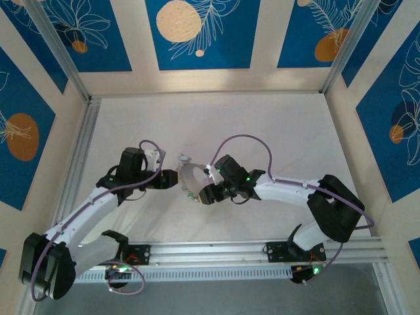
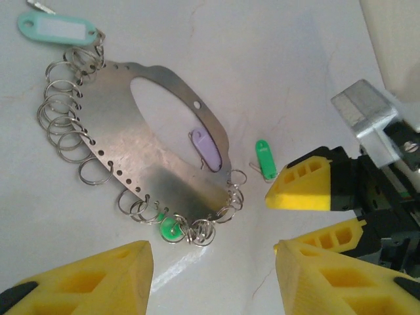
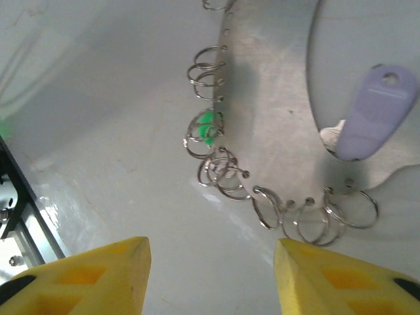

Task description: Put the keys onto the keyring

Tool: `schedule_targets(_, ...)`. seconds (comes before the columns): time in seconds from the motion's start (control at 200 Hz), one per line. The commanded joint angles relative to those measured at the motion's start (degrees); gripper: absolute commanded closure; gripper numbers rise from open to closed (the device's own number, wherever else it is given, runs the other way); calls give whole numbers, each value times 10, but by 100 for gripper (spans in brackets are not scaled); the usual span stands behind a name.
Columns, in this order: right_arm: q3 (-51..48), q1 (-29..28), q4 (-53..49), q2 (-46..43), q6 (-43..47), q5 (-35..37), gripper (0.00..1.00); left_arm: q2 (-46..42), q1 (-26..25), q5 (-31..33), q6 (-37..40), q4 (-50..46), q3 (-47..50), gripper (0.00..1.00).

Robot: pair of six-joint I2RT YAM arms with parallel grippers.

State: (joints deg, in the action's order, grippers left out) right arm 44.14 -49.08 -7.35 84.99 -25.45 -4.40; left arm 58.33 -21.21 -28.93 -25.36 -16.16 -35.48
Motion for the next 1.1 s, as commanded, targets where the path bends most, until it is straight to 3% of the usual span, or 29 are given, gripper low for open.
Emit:
schedule_targets(0.0, 20, -3, -27, 4, 11, 15, 47, -40, 6, 1, 5, 6, 1, 48)
schedule_targets(0.54, 41, -13, -43, 17, 23, 46, 59, -106, 6, 21, 5, -34, 7, 47)
schedule_targets(1.095, 98, -24, -96, 104, 58, 79, 59, -105, 7, 31, 16, -41, 6, 47)
